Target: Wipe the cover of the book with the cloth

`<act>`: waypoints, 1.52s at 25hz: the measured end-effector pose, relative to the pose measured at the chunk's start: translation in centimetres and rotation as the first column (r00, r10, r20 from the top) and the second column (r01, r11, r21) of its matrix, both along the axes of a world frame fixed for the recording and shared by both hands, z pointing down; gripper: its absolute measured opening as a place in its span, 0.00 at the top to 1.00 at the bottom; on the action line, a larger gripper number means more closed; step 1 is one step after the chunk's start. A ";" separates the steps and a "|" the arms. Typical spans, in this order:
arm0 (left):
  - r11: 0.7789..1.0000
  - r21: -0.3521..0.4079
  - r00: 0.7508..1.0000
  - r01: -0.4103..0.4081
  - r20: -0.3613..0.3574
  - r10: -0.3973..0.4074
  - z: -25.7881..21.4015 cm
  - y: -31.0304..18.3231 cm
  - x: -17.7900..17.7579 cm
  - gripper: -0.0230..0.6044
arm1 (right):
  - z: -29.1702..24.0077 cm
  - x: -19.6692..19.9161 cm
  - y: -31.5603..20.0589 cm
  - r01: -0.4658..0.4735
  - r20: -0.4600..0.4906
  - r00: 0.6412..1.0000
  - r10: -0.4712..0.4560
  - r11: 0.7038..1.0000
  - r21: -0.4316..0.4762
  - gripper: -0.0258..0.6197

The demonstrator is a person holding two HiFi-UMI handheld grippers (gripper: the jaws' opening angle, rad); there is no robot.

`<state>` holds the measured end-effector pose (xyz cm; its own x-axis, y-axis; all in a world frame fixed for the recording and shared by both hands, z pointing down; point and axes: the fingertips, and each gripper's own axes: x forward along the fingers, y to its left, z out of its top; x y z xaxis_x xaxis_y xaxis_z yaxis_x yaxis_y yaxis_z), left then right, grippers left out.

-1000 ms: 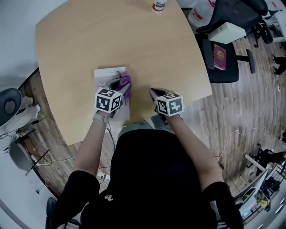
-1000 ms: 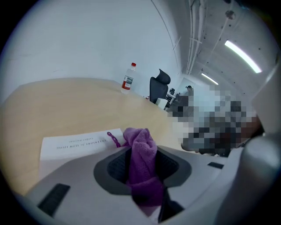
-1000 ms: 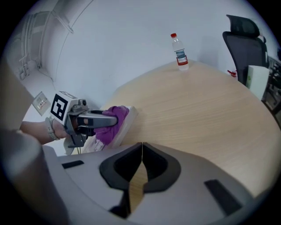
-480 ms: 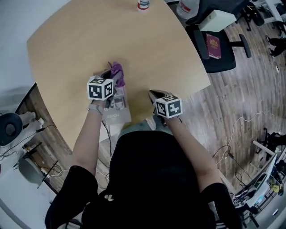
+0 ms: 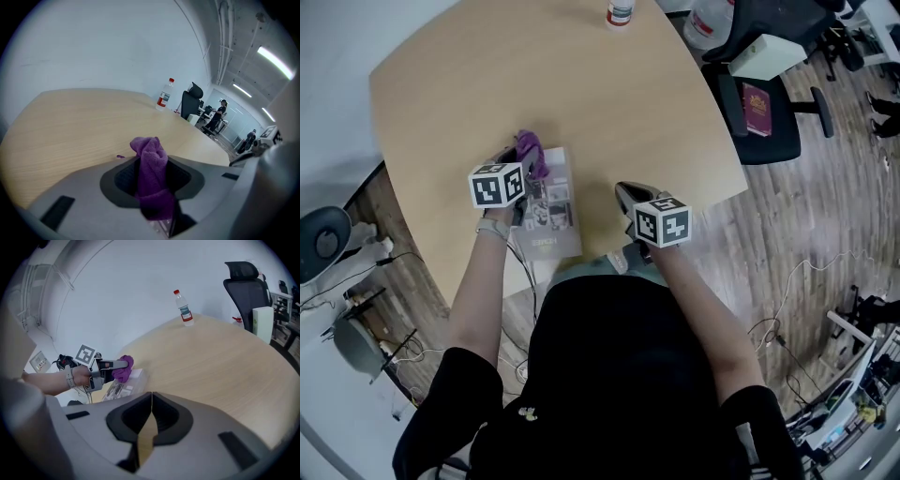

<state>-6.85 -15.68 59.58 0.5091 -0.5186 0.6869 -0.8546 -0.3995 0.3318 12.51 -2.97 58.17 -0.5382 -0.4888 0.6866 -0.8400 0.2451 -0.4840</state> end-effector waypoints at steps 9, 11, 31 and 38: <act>0.994 0.064 0.996 0.083 -0.028 -0.082 -4.5 2.8 -2.4 0.72 | -5.1 -2.8 -2.6 0.115 0.036 0.992 -0.120 0.986 0.122 0.91; 0.990 0.082 0.992 0.118 -0.045 -0.115 -6.0 3.7 -2.7 0.72 | -6.3 -3.5 -3.0 0.160 0.027 0.986 -0.166 0.974 0.159 0.91; 0.875 0.400 0.962 0.273 -0.104 -0.253 -22.2 13.8 -3.5 0.72 | -22.5 -10.3 -2.8 0.426 0.029 0.857 -0.515 0.739 0.522 0.91; 0.798 0.516 0.950 0.310 -0.127 -0.287 -27.8 14.7 -4.6 0.72 | -27.7 -11.4 -2.0 0.444 0.013 0.821 -0.570 0.654 0.613 0.91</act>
